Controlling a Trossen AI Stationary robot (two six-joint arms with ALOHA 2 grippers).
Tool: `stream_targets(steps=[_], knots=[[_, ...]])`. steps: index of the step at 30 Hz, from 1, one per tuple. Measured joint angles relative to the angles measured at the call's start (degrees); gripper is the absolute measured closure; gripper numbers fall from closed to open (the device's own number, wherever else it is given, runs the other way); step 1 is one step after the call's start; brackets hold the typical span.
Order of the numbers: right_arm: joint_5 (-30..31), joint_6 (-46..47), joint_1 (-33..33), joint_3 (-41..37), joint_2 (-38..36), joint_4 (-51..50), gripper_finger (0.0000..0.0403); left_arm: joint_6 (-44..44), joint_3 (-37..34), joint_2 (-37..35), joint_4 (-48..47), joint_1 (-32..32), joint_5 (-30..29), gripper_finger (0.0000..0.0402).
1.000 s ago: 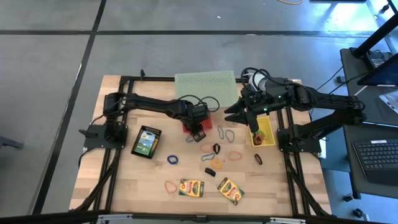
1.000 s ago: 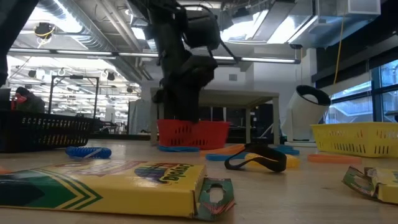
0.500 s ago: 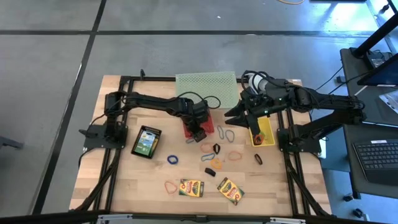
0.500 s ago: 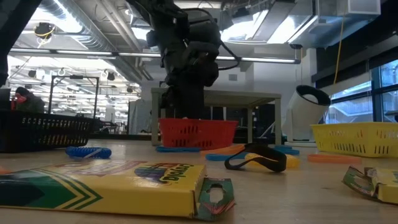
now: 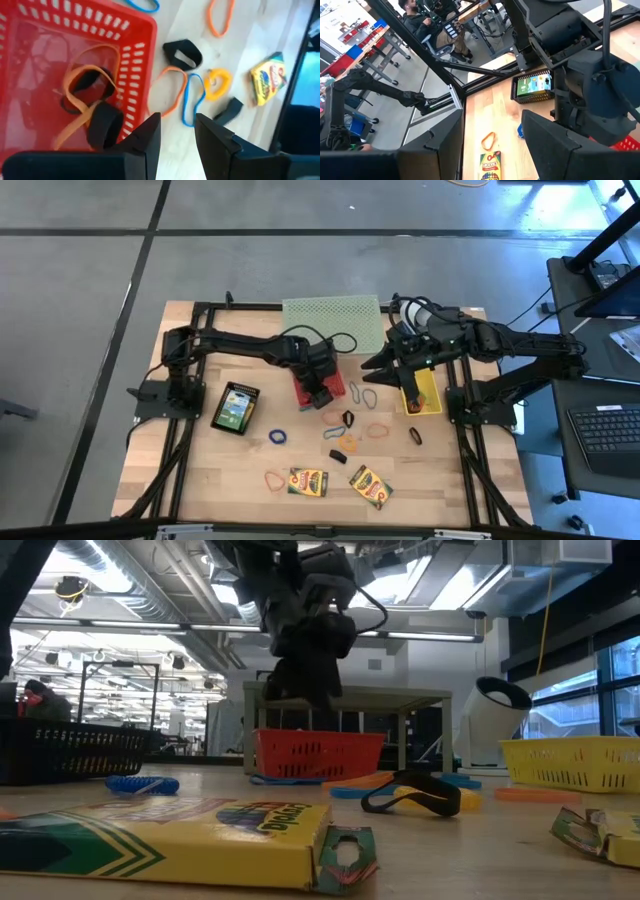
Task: Pick & Place Office Desk Supplies
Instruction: Put the blue spring keychain into the yellow bin
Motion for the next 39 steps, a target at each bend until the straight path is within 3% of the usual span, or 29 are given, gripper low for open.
stream_targets(steps=[11,17,23,39], knots=[[0.0,0.5,0.0,0.0,0.0,0.17,0.0199,3.07,3.45,-1.4,-1.11,-3.76,4.78,0.0288],[-0.21,0.23,0.0,0.0,-0.01,0.14,0.0199,17.14,3.91,-4.27,-15.5,-10.12,-7.14,0.0288],[-0.23,-0.07,0.0,0.0,0.0,0.13,0.0199,23.46,3.27,-4.5,-25.25,-16.67,-13.19,0.0288],[-0.33,1.21,0.0,0.0,0.0,0.13,0.0199,16.11,-12.83,-4.44,-10.53,-24.63,-19.33,0.0288]])
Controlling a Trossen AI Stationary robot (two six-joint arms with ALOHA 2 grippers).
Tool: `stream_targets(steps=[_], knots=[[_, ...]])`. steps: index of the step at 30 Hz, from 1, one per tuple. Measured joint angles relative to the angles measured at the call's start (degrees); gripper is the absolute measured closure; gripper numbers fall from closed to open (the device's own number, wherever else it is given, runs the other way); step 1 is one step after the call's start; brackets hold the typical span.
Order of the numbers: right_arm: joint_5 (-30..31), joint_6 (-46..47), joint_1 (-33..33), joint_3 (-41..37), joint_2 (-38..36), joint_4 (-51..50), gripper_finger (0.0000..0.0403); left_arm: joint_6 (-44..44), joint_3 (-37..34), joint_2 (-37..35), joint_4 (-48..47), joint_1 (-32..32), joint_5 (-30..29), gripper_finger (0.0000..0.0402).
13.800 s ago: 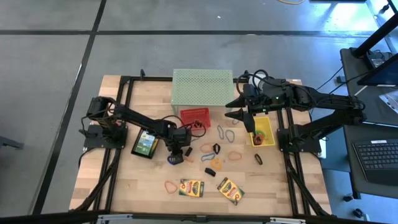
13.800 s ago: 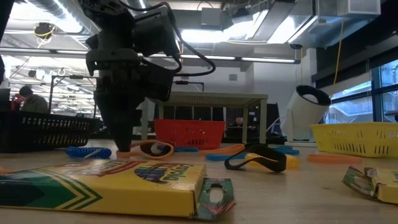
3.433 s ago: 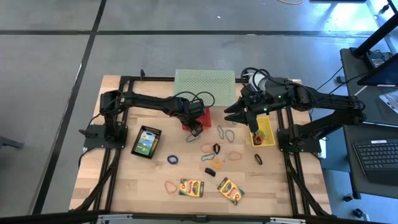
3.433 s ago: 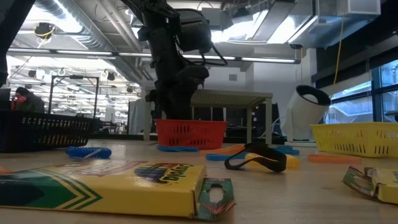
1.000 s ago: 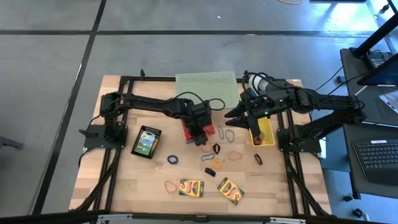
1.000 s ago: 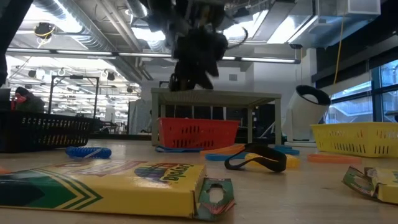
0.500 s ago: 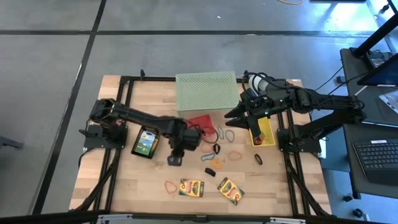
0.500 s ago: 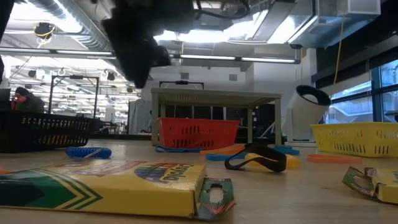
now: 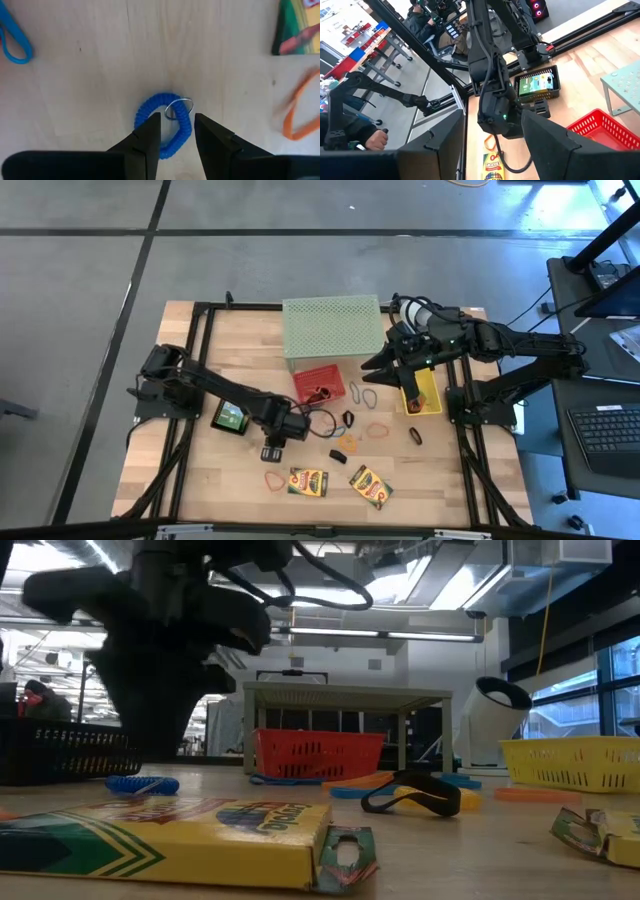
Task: Pick & Place Office Desk Supplies
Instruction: Put the blue spring keychain into the yellow bin
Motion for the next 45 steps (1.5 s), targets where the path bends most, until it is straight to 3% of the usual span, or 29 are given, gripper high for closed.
stream_targets(steps=[7,17,26,39,45], knots=[[-0.13,0.9,0.0,0.0,0.0,0.0,0.0199,-2.42,-0.99,0.0,0.4,-0.7,-9.22,0.0288],[-0.09,1.86,0.0,0.0,0.0,0.0,0.0199,-1.15,-3.59,0.0,4.45,-0.83,-4.41,0.0288],[0.12,1.97,0.0,-0.01,0.0,0.02,0.0199,-3.9,-7.87,-0.3,9.53,-0.96,-7.67,0.0292],[1.06,3.38,0.0,0.0,0.0,0.09,0.0199,-5.62,-11.41,2.18,16.35,-0.11,-3.12,0.0391],[1.18,3.62,0.0,0.0,0.0,1.2,0.0199,-7.23,-11.27,2.41,17.03,0.81,-0.53,0.0396]])
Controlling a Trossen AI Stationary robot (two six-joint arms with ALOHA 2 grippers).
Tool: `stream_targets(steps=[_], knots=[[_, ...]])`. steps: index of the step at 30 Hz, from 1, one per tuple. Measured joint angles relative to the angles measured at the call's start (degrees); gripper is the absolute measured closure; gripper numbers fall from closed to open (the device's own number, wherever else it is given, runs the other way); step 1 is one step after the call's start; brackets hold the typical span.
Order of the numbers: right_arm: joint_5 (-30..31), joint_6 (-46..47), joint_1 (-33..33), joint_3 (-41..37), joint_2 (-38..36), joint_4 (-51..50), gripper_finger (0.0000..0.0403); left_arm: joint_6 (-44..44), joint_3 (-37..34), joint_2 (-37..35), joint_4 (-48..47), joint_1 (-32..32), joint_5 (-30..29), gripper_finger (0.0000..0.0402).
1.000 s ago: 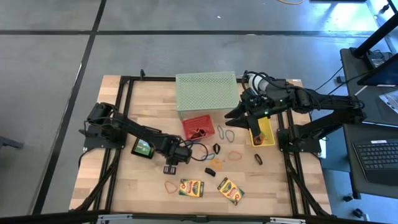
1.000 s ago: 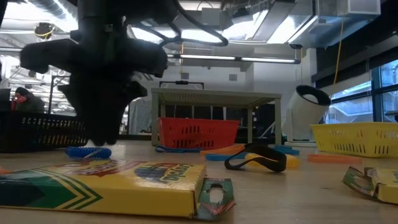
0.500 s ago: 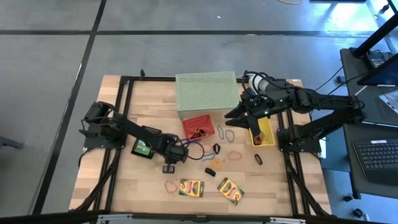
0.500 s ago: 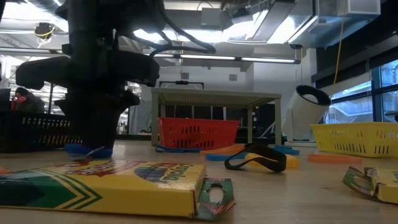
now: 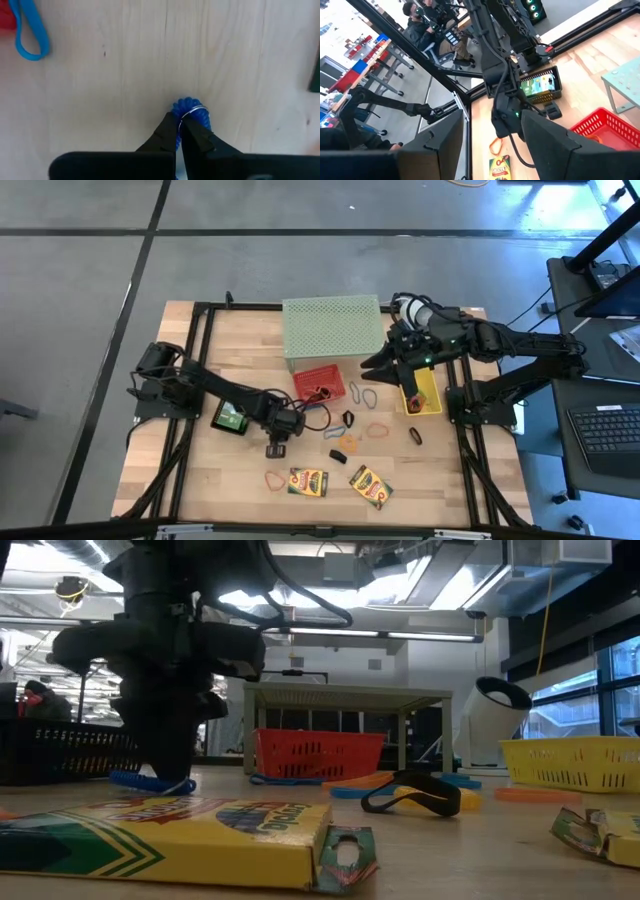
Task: Pick & Place Office Desk Supplies
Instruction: Put the blue spring keychain into the yellow bin
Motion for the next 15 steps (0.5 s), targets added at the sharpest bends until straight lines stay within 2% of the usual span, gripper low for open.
stream_targets(steps=[9,15], knots=[[0.15,0.78,0.0,0.0,0.0,-0.37,0.0199,-4.23,2.13,-3.78,-0.78,-0.14,0.98,0.0398],[3.11,1.2,0.04,0.0,0.0,-2.92,0.0199,-9.11,2.37,-9.08,-0.8,-0.27,-0.1,0.0398]])
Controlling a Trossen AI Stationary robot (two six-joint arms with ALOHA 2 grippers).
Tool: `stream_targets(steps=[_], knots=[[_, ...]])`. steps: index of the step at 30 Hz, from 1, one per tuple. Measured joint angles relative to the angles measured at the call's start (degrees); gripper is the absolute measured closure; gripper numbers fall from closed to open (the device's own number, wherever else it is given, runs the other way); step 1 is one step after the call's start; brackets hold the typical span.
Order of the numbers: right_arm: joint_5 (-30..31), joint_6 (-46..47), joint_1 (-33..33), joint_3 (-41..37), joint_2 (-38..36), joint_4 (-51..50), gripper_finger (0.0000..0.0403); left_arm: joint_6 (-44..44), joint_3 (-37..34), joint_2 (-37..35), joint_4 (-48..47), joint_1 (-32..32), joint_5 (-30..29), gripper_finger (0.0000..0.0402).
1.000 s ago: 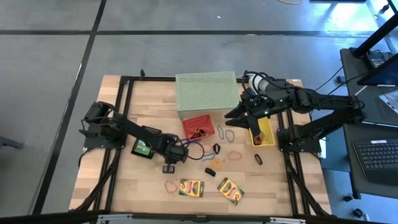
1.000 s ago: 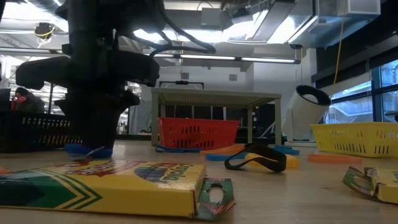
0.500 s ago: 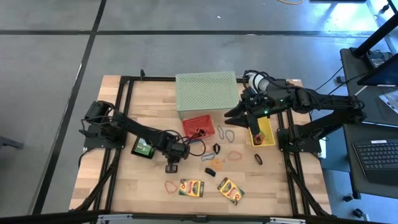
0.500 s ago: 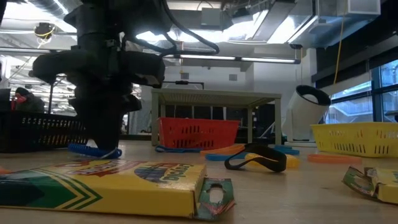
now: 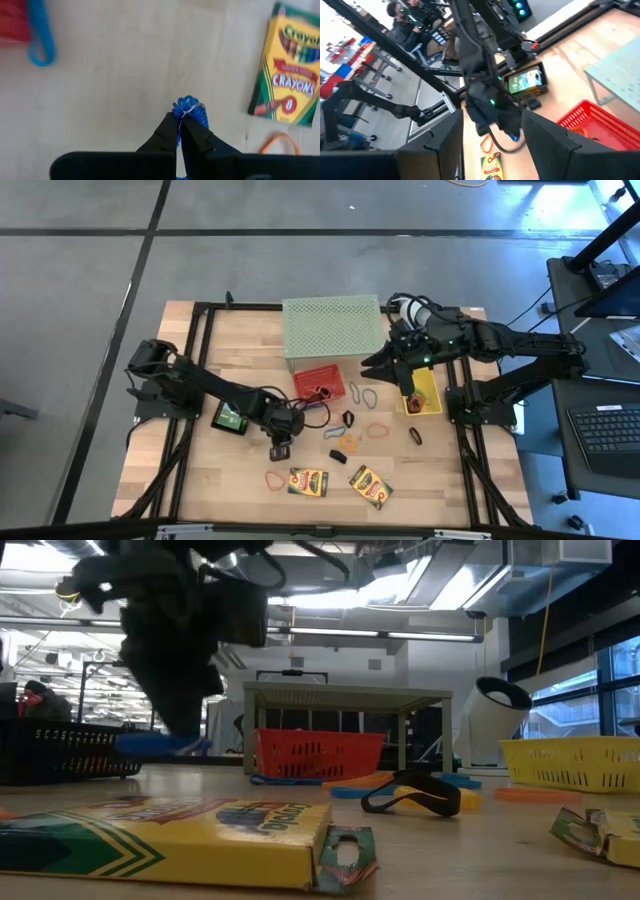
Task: Pick & Place Office Desk Supplies
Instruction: Put the blue spring keychain into the yellow bin
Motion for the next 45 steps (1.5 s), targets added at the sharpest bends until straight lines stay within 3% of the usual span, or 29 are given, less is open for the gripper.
stream_targets(steps=[9,16,25,30,40,45], knots=[[5.48,2.69,3.24,0.0,0.71,-1.61,0.0199,-7.19,0.0,-9.13,2.23,2.15,-8.19,0.0398],[10.52,5.95,7.29,-0.09,5.91,-1.67,0.0199,-7.45,0.09,-13.94,17.46,8.26,-15.79,0.0398],[25.34,10.47,9.38,-0.11,7.52,-1.65,0.0199,-3.89,0.09,-15.68,36.54,13.34,-15.67,0.0398],[27.83,11.84,8.84,-0.11,7.52,-1.67,0.0199,-1.33,0.09,-15.68,47.15,15.25,-15.85,0.0398],[28.6,11.95,7.99,-0.11,8.78,-1.4,0.0199,-0.82,0.09,-15.62,51.18,16.31,-13.9,0.0398],[28.27,10.58,7.7,-0.1,11.87,3.59,0.0199,-0.47,0.11,-15.64,53.09,16.29,-13.01,0.0398]])
